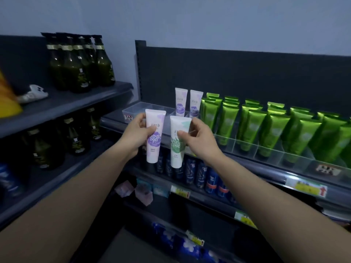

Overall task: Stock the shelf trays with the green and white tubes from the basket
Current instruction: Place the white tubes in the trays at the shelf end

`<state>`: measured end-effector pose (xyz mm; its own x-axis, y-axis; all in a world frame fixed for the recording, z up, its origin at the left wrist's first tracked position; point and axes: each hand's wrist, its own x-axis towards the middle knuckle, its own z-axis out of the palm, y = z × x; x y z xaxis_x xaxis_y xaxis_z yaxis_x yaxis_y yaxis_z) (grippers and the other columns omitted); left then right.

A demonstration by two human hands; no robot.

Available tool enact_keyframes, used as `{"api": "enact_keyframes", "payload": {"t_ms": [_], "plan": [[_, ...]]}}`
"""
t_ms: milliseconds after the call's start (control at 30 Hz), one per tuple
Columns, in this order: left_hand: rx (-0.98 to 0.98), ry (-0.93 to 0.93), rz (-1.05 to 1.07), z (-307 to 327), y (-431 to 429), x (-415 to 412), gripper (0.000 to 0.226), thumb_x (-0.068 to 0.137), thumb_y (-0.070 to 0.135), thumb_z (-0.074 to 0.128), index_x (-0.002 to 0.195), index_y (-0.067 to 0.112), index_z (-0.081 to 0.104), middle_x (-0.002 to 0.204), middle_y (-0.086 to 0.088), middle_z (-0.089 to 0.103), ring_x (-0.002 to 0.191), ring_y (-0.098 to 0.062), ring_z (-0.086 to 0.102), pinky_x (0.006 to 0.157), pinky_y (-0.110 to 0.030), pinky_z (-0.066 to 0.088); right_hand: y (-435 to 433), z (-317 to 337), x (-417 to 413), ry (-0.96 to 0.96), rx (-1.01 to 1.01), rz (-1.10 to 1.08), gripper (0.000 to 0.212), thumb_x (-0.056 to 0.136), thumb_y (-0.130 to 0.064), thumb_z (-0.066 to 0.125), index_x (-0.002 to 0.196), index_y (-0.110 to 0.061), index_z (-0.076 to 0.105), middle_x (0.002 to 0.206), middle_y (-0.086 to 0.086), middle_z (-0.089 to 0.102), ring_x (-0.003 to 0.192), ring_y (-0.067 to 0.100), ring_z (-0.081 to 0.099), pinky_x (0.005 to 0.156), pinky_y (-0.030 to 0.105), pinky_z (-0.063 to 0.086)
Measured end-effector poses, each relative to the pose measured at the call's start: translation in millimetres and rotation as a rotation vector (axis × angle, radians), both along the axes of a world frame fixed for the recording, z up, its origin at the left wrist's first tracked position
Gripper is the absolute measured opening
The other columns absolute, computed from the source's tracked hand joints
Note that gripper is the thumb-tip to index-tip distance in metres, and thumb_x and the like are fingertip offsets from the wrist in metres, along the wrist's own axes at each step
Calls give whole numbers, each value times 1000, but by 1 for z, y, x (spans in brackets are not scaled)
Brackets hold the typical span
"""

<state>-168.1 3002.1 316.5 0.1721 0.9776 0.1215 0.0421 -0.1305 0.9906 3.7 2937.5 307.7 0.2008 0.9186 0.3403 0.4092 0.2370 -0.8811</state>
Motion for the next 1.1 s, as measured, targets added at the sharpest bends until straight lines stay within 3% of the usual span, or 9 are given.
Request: {"api": "enact_keyframes", "payload": {"t_ms": [67,167,333,467,600,733,933,1100], "plan": [[35,-16,14,9,18,-2,30,90,-5,55,114,12,53,87,-1,62,75,-17,61,65,-31,50,20,10,-1,-21,52,-17,30,84,-16,70,111,-19,59,87,7,63,72,15,55,76,44,54],[88,-2,24,24,42,-6,24,88,-6,57,104,11,55,85,0,64,74,-14,62,63,-24,52,49,25,-3,-37,92,-57,20,81,-14,72,93,-20,58,71,-2,56,64,12,50,70,42,53],[142,-5,2,46,92,-16,25,86,-6,60,90,18,57,88,-2,67,76,-14,64,64,-24,53,94,51,-11,-66,136,-110,16,81,-20,72,89,-17,60,68,-3,54,64,13,49,66,37,47],[160,-9,-25,61,136,-22,24,86,-5,60,95,17,58,95,-5,68,82,-16,66,73,-31,55,128,73,-21,-101,180,-180,15,81,-18,73,90,-16,61,77,2,63,70,15,56,73,38,51],[183,-17,-66,71,175,-22,28,86,-6,59,109,9,56,91,-2,66,80,-14,65,69,-28,55,164,80,-28,-135,171,-278,16,81,-17,73,91,-19,61,80,-9,65,79,15,63,80,41,55],[185,-7,-102,73,214,-19,25,85,-7,60,100,14,58,91,-1,67,81,-13,66,69,-28,55,194,78,-33,-170,165,-360,23,82,-15,72,97,-24,59,82,-12,63,81,16,64,82,42,55],[212,18,-135,66,259,-8,26,84,-10,60,90,15,56,84,0,64,76,-14,61,69,-30,54,224,70,-38,-336,124,-490,23,83,-14,69,100,-20,54,89,0,66,84,25,63,79,42,52],[212,88,-176,51,281,-2,24,84,-8,61,103,6,57,92,-5,65,84,-17,61,80,-33,53,238,55,-39,-439,27,-532,24,86,-11,62,107,-16,52,92,5,66,86,28,61,77,43,51]]}}
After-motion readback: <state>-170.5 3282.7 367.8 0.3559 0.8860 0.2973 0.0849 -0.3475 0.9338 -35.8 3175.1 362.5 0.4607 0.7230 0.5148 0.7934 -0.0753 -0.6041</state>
